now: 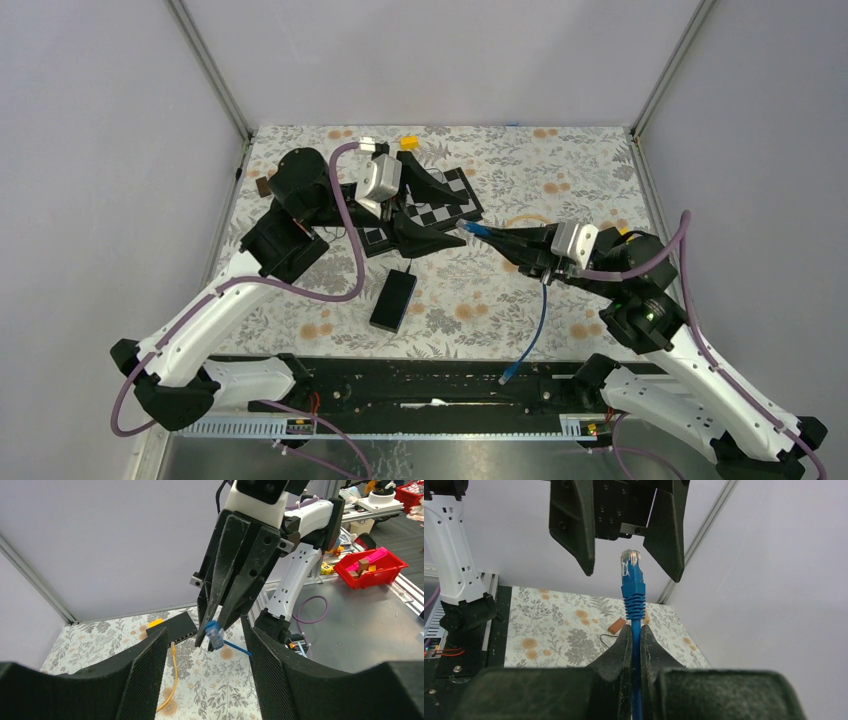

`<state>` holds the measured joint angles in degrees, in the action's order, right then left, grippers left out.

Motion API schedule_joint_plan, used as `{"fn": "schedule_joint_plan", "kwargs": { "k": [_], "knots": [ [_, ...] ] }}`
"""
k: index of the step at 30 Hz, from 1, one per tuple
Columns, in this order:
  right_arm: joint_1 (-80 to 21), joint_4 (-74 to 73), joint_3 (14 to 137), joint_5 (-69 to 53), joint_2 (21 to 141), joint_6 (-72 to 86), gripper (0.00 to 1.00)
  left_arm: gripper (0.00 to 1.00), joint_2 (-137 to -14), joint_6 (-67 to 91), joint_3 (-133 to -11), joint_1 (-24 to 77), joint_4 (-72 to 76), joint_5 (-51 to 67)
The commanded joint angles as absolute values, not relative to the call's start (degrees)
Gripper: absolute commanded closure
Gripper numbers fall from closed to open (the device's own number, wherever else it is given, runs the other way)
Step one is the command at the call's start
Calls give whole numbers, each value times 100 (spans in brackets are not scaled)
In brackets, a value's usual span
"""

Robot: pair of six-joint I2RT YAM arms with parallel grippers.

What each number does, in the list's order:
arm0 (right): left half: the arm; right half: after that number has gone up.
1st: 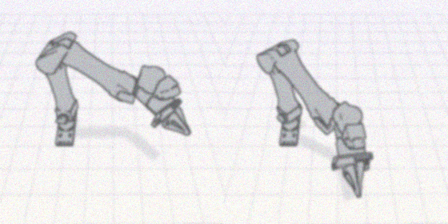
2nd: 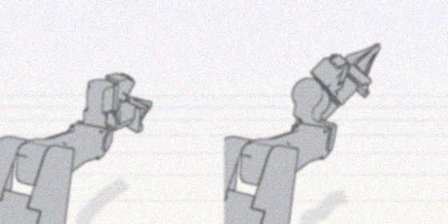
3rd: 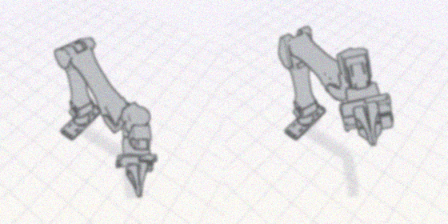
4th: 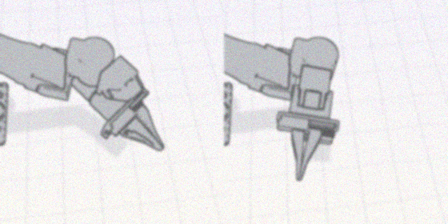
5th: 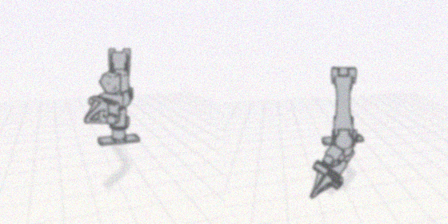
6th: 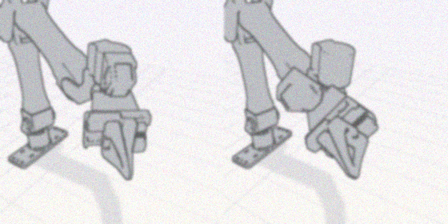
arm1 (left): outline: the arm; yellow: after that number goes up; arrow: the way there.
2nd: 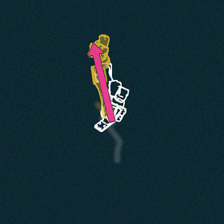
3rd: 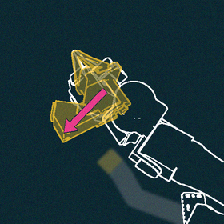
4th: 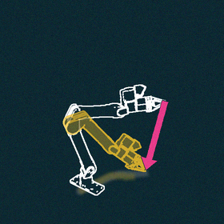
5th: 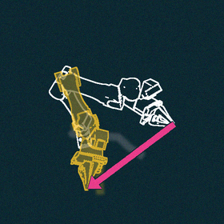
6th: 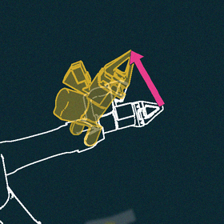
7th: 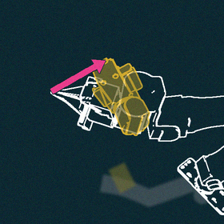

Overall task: Insert the plug into the switch port
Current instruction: Adjust the connector.

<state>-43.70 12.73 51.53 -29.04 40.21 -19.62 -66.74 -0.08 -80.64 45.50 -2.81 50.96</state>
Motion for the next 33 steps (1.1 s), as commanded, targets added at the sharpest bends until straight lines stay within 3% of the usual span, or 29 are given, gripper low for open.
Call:
{"fn": "schedule_joint_plan", "kwargs": {
  "k": [1,13,21,33],
  "knots": [
    [-4352,1432,5389,-2553,4071,-1459,100,37,-6582,-51,-8235,4573,-198,5178],
    [-4352,1617,6230,470,4230,-1176,100,25,-6104,339,-7117,4570,-105,4223],
    [-4351,3028,6333,884,4211,-1228,100,24,-6313,1173,-6636,4571,651,4627],
    [-4351,3682,6897,1552,4475,-1733,100,24,-6363,1480,-6539,4576,964,4922]
  ]
}}
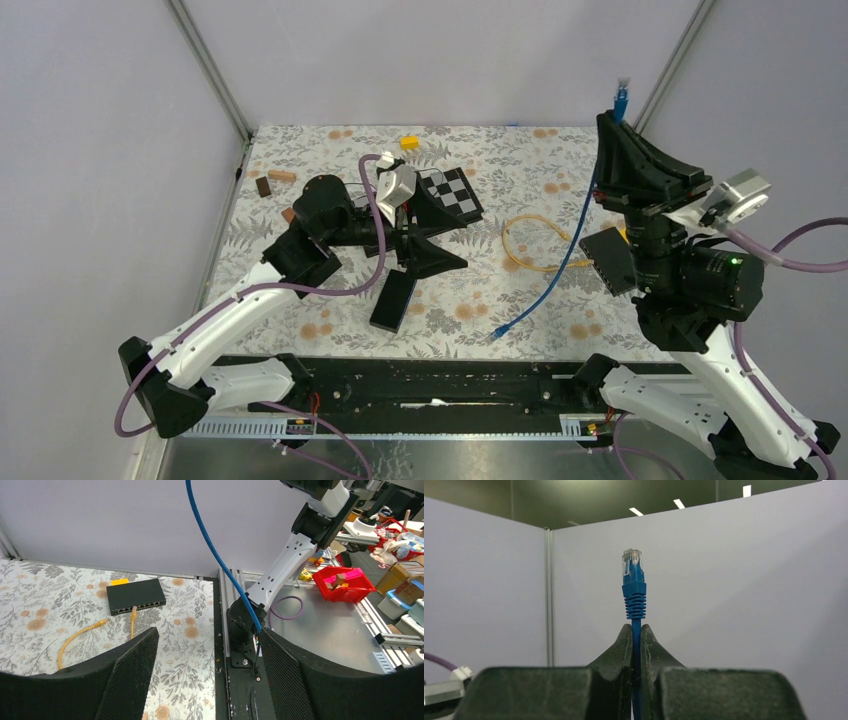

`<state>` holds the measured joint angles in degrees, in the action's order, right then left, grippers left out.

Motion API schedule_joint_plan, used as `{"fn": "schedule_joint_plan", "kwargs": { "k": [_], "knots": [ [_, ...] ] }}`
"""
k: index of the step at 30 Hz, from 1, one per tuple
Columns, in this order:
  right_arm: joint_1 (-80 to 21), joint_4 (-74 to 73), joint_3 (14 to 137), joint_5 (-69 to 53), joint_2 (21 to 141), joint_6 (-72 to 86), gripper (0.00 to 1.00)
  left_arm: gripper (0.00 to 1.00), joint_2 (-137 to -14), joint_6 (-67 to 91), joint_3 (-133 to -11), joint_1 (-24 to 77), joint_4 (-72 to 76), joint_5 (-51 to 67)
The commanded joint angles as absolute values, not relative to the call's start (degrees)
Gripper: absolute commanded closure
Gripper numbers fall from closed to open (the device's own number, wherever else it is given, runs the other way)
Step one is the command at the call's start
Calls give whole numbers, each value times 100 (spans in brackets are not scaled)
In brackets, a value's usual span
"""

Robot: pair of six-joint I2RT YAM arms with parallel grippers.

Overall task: Insert the plug into the switch port
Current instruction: Adjust the connector.

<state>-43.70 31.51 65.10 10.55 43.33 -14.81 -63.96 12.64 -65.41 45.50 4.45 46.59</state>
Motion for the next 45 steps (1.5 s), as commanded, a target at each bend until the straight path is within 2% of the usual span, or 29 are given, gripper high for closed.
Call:
{"fn": "schedule_joint_plan", "kwargs": {
  "k": [1,6,13,22,30,45],
  "knots": [
    [-4351,3667,6978,1711,4536,-1773,100,24,-6363,1534,-6535,4576,1025,4948],
    [-4351,3574,7358,2443,4915,-1978,100,23,-6381,1775,-6481,4576,1261,4955],
    [-4351,3576,7663,2778,5349,-2266,100,22,-6520,2025,-6400,4579,1318,4631],
    [-4351,3371,8019,3284,5681,-2469,100,21,-6690,2279,-6336,4579,1513,4781],
    [-4351,3208,8199,3745,5925,-2582,100,20,-6916,1004,-6764,4579,-227,4660],
    [-4351,2940,8555,4210,6275,-2596,100,20,-7155,681,-6922,4964,-741,4645]
  ]
}}
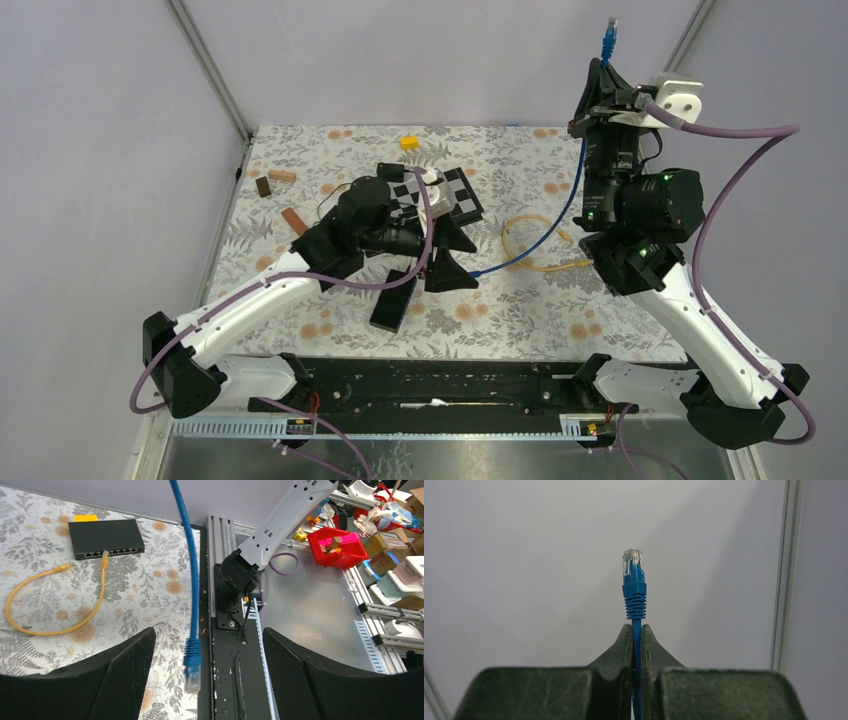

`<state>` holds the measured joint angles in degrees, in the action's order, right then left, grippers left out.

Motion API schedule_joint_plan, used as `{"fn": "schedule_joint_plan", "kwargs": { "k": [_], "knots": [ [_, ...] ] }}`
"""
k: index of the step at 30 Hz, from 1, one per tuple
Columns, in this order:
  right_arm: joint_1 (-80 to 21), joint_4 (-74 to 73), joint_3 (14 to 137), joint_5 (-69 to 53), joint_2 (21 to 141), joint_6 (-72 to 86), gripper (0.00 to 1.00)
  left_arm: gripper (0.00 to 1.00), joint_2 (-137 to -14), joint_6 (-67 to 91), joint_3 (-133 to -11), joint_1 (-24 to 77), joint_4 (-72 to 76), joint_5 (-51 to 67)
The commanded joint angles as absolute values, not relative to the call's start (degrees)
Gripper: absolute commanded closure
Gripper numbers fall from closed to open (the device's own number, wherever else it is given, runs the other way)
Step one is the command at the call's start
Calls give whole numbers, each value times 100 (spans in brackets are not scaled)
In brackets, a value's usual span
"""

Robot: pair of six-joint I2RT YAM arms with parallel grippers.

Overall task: Insert the plug into the switch port
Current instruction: Adjust the connector.

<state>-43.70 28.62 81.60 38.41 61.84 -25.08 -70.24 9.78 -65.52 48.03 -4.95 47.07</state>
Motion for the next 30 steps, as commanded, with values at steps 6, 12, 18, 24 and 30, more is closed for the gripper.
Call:
{"fn": "schedule_joint_plan", "kwargs": {
  "k": [6,12,18,24,30],
  "knots": [
    [-4353,2936,8538,4211,6250,-2516,100,20,-7289,235,-7053,5219,-1300,4021],
    [-4350,2943,8497,4227,6206,-2533,100,21,-7272,159,-6980,5247,-1301,3701],
    [-4351,3034,8456,4296,6209,-2592,100,29,-7351,95,-7003,5273,-1480,3792],
    [-4352,3146,8437,4333,6204,-2600,100,30,-7365,97,-6972,5314,-1522,3815],
    [-4355,3225,8396,4362,6166,-2689,100,36,-7380,114,-7000,5323,-1586,3854]
  ]
}}
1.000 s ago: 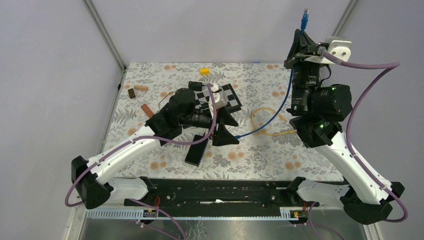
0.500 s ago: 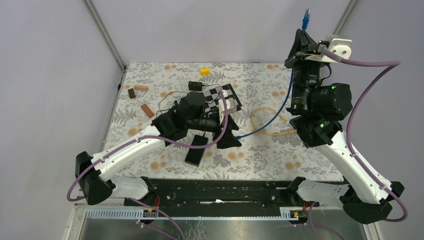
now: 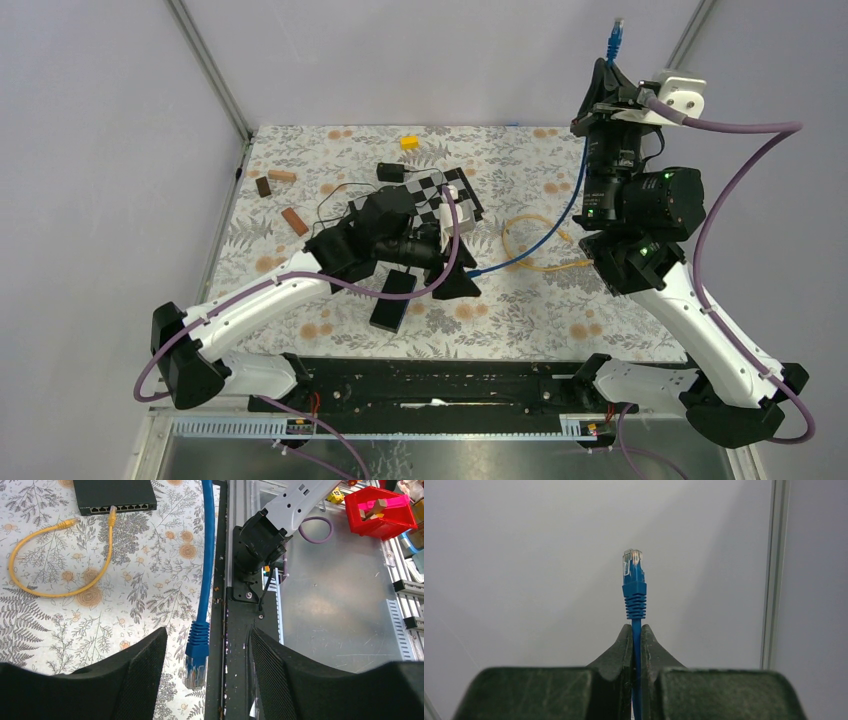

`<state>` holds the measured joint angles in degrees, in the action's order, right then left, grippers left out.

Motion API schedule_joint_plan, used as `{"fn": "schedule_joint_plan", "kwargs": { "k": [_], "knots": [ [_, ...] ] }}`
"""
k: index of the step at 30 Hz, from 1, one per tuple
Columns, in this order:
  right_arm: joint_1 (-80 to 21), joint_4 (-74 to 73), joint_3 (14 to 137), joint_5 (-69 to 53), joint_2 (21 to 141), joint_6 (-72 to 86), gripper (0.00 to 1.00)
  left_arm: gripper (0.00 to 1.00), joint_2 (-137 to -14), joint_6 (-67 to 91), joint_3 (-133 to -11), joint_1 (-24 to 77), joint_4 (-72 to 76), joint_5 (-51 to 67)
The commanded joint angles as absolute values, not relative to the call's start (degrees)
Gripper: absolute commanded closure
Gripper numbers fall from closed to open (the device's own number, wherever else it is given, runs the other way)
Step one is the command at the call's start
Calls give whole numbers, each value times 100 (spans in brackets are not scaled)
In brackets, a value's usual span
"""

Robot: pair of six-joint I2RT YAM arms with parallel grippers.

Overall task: Insert the plug into the switch port
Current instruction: Adjust the connector.

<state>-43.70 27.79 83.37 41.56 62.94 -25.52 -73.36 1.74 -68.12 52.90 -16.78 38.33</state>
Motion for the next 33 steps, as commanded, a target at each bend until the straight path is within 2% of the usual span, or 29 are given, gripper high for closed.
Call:
{"fn": "schedule_joint_plan", "kwargs": {
  "k": [1,6,17,21,23,28,33],
  "knots": [
    [-4353,3252,8382,4366,6157,-2716,100,37,-7387,114,-7005,5318,-1613,3855],
    [-4351,3321,8317,4391,6098,-2745,100,45,-7445,84,-7061,5322,-1720,3932],
    [-4351,3322,8151,4390,6017,-2744,99,73,-7639,44,-7273,5321,-1834,4096],
    [-4355,3297,8002,4415,5950,-2754,99,87,-7638,44,-7345,5318,-1910,4045],
    [-4351,3107,7924,4412,5918,-2733,98,100,-7638,-89,-7387,5325,-1981,4043],
    [-4353,2374,7544,4341,5831,-2734,89,100,-7769,-63,-7547,5325,-2251,4110],
    [-4357,1132,6950,3950,5610,-2454,70,100,-7813,509,-7329,5305,-2206,4146]
  ]
}}
